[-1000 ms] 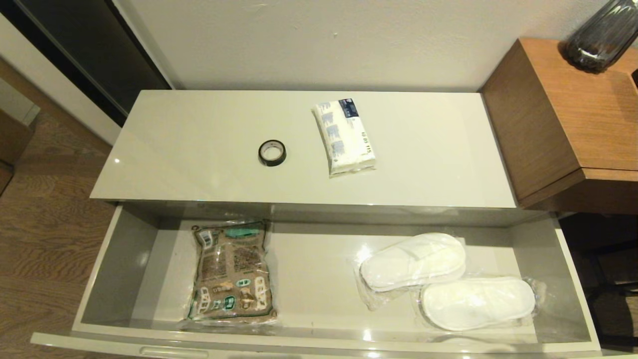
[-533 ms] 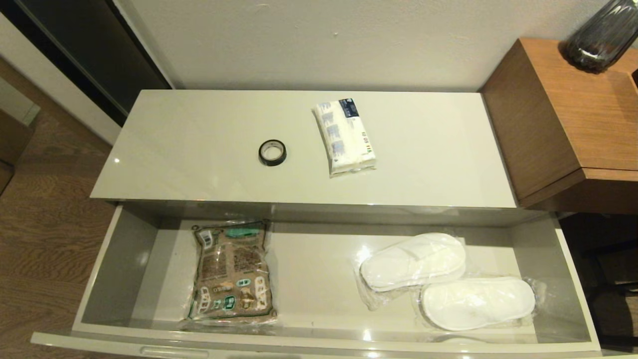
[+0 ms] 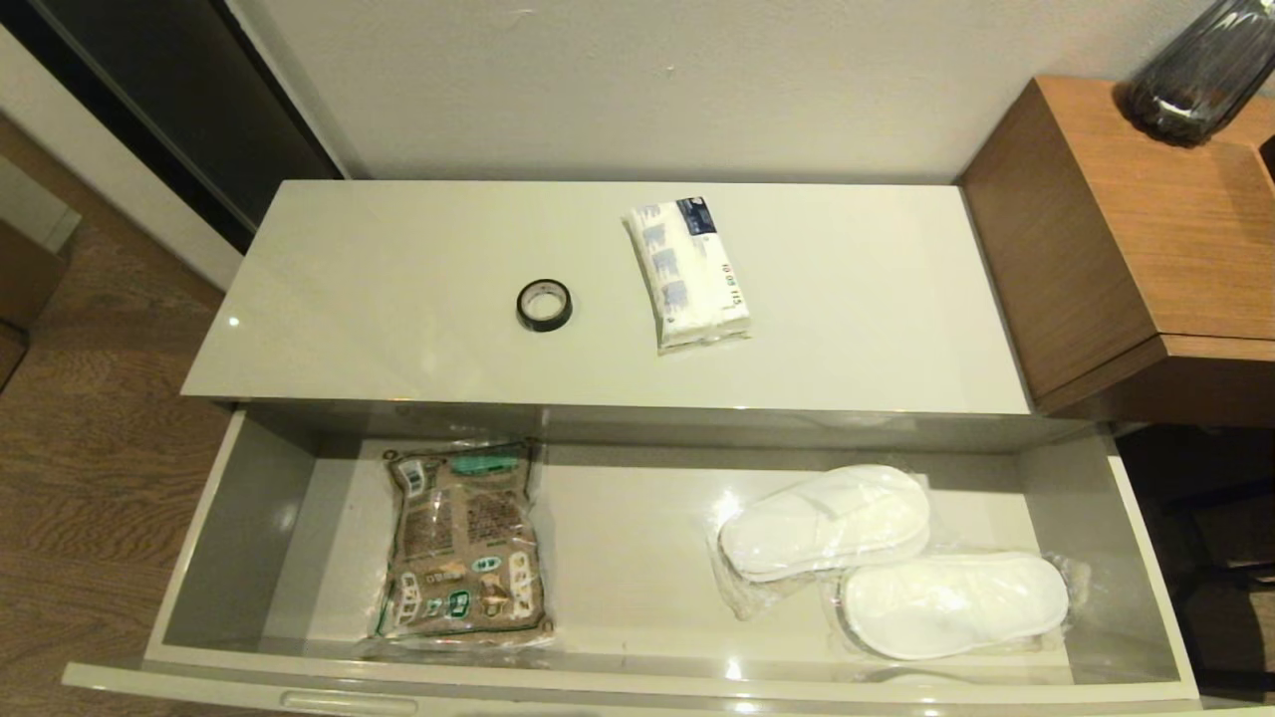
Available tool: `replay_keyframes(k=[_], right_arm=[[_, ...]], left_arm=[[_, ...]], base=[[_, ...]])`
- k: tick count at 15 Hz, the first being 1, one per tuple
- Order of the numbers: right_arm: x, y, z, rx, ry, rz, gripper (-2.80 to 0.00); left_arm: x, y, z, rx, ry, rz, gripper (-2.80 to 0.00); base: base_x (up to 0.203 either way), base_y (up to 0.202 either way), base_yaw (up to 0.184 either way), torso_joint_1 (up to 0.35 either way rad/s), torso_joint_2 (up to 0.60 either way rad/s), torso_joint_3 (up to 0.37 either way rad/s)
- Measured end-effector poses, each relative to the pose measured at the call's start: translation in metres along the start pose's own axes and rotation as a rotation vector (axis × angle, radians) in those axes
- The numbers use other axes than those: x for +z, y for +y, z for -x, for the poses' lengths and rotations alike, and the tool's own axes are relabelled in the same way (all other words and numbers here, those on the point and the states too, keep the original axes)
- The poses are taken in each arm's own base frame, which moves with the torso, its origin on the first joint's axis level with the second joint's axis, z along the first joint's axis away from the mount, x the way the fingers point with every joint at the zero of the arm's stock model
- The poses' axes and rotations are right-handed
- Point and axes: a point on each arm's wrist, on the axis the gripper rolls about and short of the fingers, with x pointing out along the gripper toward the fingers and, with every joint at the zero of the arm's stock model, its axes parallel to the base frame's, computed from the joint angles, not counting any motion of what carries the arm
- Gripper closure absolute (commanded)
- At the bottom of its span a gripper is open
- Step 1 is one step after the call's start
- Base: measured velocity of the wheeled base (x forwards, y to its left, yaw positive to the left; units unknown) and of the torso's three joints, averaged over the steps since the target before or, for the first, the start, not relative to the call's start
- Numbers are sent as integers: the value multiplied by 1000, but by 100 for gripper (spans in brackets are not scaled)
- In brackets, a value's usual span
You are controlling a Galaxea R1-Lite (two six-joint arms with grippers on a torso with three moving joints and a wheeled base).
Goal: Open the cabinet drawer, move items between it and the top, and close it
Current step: Pick up the adhesive tape on the table
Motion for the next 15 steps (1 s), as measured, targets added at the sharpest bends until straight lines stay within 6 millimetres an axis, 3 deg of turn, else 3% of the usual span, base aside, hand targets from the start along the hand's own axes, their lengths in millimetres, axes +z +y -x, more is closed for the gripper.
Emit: replay_keyframes(k=[7,9,15], right_arm=[[-33,1,-80,24,-451,135,0],[-34,3,-86,110,-578,178,0],[-58,0,-99,14,-355,65,0]], left_arm=[[0,0,0,1,-1,0,0],[0,0,0,0,0,0,0],[0,0,0,0,0,0,0]], base=[[0,0,0,0,0,0],[0,0,0,0,0,0],[0,0,0,0,0,0]])
